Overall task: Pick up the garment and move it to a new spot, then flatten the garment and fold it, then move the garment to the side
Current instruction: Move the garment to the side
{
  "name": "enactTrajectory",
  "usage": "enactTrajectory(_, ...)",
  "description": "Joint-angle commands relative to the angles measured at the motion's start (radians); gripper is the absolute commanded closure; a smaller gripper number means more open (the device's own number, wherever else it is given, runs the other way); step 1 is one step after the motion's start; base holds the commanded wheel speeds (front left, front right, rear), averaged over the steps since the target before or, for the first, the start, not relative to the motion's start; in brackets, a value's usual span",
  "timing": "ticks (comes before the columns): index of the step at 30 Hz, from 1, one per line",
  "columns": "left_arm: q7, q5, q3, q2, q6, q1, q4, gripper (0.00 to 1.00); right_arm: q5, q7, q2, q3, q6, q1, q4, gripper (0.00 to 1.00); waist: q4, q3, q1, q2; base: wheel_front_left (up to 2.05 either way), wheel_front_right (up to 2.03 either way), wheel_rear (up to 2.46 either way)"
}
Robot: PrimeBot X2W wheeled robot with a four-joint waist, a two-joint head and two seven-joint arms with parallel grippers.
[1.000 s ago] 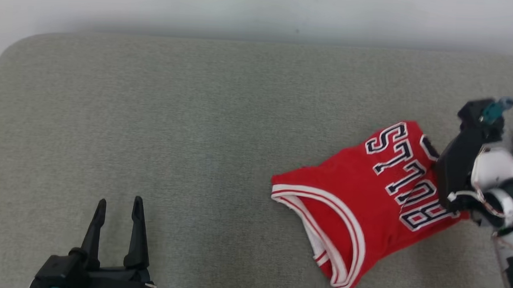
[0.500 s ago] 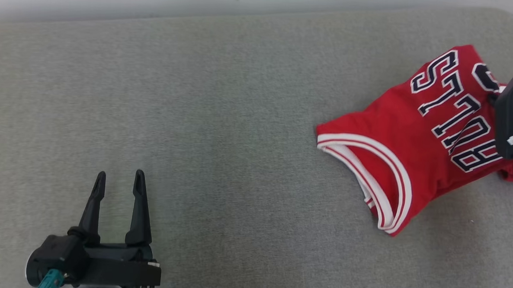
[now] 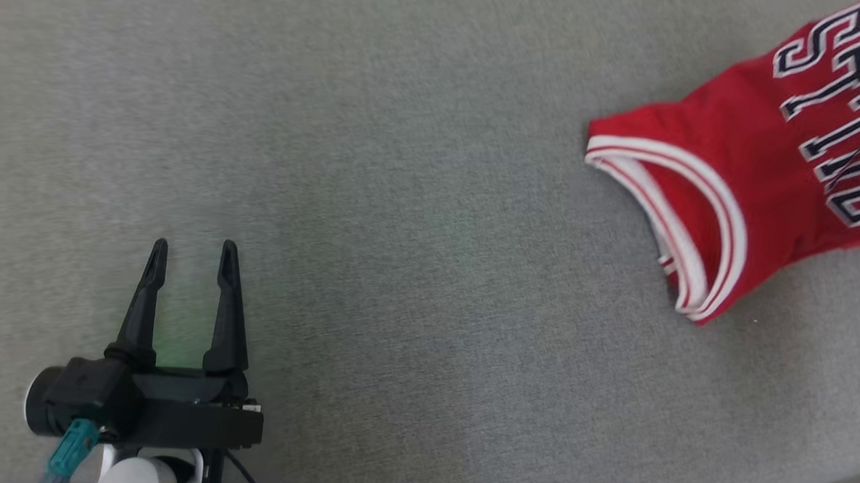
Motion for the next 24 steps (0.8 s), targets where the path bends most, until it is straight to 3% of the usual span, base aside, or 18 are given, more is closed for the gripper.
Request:
enactTrajectory(1, -0.003, 0.014, 0.001, 0.001, -0.001, -0.013, -0.004, 0.00, -0.008, -0.013, -0.003, -0.012, 0.000, -0.016, 0.002, 1.00, -0.039, 0.042, -0.0002, -0.0002, 0.00, 0.00, 0.00)
enactTrajectory(8, -0.003, 0.061, 0.008, 0.009, -0.018, -0.045, -0.005, 0.00, -0.050, -0.091, 0.016, -0.115, 0.000, -0.040, 0.086, 1.00, -0.069, 0.099, -0.0002, -0.0002, 0.00, 0.00, 0.00)
enactTrajectory(22, -0.001, 0.101, -0.008, 0.080, -0.023, -0.084, -0.027, 0.00, -0.184, -0.362, 0.082, -0.412, 0.000, -0.077, 0.303, 1.00, -0.071, 0.185, -0.0002, -0.0002, 0.00, 0.00, 0.00)
enactTrajectory(24, 0.001, 0.102, -0.009, 0.090, -0.024, -0.083, -0.032, 0.00, -0.182, -0.351, 0.127, -0.415, 0.001, -0.089, 0.311, 1.00, -0.079, 0.188, -0.0002, -0.0002, 0.00, 0.00, 0.00)
